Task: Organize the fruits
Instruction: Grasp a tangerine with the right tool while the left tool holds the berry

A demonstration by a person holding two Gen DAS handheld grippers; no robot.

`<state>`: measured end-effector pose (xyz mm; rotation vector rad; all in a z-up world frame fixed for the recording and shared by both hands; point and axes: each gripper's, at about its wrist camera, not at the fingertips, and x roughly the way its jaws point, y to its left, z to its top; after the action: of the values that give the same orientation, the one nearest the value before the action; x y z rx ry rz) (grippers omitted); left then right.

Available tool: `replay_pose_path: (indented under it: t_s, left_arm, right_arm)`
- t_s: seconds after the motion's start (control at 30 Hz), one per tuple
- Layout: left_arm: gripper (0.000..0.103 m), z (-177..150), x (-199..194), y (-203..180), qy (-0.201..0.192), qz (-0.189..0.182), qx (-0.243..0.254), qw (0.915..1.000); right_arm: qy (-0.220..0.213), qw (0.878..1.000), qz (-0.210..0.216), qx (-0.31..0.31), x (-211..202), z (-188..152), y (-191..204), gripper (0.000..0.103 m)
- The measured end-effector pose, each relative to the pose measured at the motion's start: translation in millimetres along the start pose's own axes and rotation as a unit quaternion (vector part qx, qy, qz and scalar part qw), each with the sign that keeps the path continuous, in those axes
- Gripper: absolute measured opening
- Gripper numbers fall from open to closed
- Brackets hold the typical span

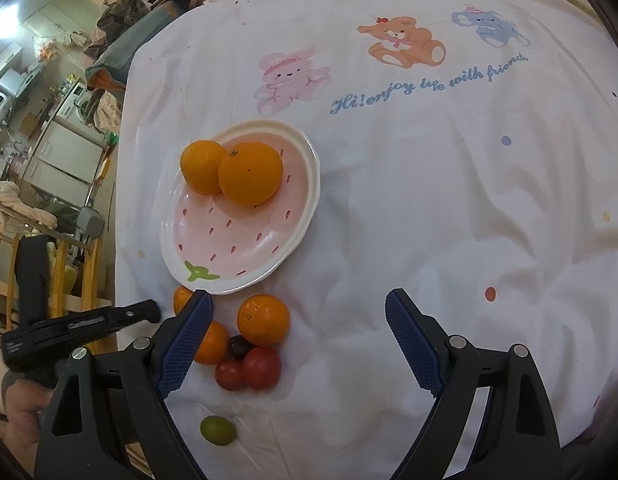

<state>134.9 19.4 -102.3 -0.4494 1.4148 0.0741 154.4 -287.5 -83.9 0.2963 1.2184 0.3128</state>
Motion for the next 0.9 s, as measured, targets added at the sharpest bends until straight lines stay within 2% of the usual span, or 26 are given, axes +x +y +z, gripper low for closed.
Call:
replay_pose_path:
  t_s: [0.27,0.57,0.77,0.83,0.9]
  left_arm:
    - [0.013,-6.0,-22.4,-1.0,-0.029,0.014,0.029,0.9991]
    - [0.013,-8.1,-20.5,-17.0,-0.049,0.032,0.06,0.9965]
    - [0.013,-7.4,-16.3,-19.4,-0.047,0.032,0.062,0.9964]
    - [0.013,-7.7,-15.6,-19.7,-0.047,0.033,0.063,0.9963]
    - [0.013,-8.6,-15.3,-20.1,-0.051,0.037,0.065,0.9959]
  right_arm:
    - [0.051,0.998,0.014,-0.025,35.9,-4.7,18.5,0.09]
    - [0.093,0.994,-0.002,-0.06,73.1,-9.3,35.2,0.089]
    - [0.099,0.992,-0.009,-0.072,85.1,-9.4,39.1,0.075]
    - [0.099,0.992,-0.007,-0.074,85.2,-9.5,39.2,0.067]
    - [0.101,0.992,-0.003,-0.077,84.6,-9.5,39.1,0.045]
